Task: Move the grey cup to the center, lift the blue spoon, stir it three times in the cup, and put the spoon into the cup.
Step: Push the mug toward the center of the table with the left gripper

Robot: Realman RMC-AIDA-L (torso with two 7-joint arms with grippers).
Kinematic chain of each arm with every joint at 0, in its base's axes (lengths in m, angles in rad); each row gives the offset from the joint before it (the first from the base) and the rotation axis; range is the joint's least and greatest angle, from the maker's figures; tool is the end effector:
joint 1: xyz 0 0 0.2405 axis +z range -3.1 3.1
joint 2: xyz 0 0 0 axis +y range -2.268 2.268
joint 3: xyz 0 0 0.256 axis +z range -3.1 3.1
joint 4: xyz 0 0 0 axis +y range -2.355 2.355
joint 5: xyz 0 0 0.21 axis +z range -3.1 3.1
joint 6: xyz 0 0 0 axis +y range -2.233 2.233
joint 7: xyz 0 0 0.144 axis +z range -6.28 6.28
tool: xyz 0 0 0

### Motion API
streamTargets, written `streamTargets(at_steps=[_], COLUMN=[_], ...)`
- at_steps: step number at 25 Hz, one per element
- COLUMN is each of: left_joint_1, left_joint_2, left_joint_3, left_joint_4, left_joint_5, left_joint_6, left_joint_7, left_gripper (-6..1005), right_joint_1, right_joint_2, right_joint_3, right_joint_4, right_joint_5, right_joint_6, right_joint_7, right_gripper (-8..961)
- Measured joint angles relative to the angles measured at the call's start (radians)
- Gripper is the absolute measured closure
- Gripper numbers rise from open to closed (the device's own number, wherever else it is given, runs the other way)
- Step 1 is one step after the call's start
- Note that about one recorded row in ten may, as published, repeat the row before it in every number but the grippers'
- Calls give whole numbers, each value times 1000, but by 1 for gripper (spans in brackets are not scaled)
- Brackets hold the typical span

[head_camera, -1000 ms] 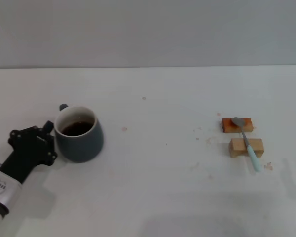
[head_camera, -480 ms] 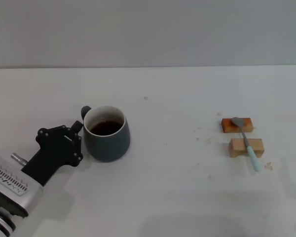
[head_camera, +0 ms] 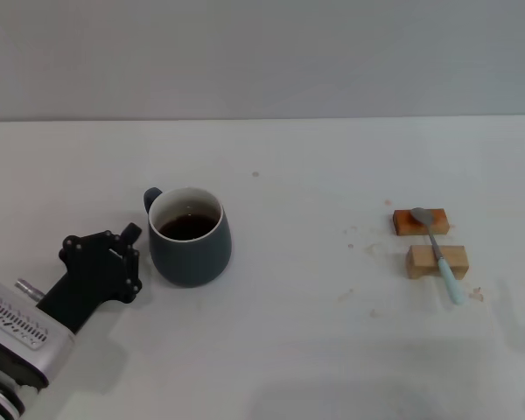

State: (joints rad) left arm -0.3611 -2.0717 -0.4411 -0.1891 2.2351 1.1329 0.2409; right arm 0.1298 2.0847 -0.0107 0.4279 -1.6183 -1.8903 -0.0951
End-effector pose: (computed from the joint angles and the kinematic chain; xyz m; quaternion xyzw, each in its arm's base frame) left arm -0.3306 0.2834 -0.0676 -0.8289 -0.0572 -0.1488 0.5362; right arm 0.2937 0.1752 -0.0237 -0.6081 0.1444 0.4388 0.6456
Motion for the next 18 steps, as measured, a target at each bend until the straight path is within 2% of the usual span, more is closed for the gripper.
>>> streamTargets(at_steps=[18], left_joint_1=[-40], left_joint_2=[-6], left_joint_3=[63], left_joint_4=[-84], left_joint_5=[2], left_joint_6=[-39], left_joint_7=[-6], left_gripper=[1001], right_joint_1=[1], right_joint_2=[0], right_joint_3=[0], right_joint_4=[0], right_joint_5=[0], right_joint_6=[9], right_joint_7=[0], right_gripper=[249])
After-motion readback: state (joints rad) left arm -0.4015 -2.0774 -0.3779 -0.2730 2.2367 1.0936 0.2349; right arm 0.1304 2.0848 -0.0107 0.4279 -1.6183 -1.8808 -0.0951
